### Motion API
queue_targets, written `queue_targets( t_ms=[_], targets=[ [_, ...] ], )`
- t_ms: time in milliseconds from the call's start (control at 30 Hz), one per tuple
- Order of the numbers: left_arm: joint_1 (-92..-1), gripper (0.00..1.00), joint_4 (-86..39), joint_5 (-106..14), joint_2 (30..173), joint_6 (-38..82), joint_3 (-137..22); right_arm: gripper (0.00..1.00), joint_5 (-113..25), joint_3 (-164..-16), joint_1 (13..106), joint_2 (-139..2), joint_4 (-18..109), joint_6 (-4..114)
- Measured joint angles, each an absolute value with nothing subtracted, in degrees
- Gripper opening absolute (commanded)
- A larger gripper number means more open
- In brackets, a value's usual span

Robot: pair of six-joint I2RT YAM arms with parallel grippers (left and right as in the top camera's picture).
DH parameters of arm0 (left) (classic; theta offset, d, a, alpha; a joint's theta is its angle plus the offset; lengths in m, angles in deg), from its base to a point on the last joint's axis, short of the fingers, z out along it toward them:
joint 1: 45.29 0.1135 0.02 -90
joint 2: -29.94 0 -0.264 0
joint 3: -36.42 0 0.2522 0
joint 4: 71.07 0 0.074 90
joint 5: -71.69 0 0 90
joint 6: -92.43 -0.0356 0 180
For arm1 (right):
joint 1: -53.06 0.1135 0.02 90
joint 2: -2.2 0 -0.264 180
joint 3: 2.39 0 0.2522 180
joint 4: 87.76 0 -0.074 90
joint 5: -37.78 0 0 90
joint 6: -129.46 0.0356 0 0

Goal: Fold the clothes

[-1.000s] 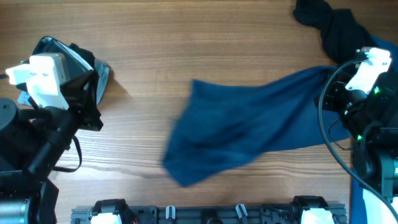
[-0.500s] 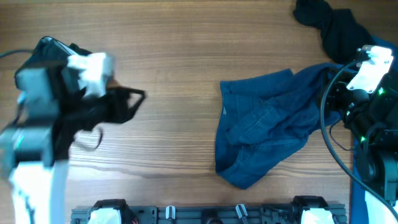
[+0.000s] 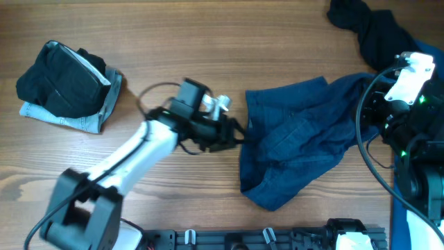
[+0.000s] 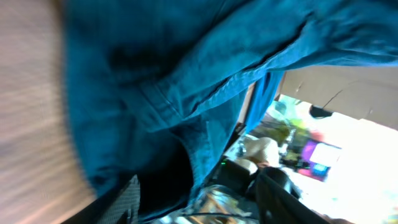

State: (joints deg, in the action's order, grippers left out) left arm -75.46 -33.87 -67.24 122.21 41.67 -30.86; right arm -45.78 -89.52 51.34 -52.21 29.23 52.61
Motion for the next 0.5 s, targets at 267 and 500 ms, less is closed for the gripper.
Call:
queue_targets(
  t_ms=[267,500],
  targets=[
    [-84.49,0.57,-44.51,-67.26,132.74,62.26,-29.55,0.04,-45.80,-89.52,51.34,-52.93,29.10,52.61],
    [-84.84,0.46,-59.99,-64.11,135.91,69.96,-29.00,0.04,-45.78,-89.52,51.34,-52.93,28.31,52.59]
  ],
)
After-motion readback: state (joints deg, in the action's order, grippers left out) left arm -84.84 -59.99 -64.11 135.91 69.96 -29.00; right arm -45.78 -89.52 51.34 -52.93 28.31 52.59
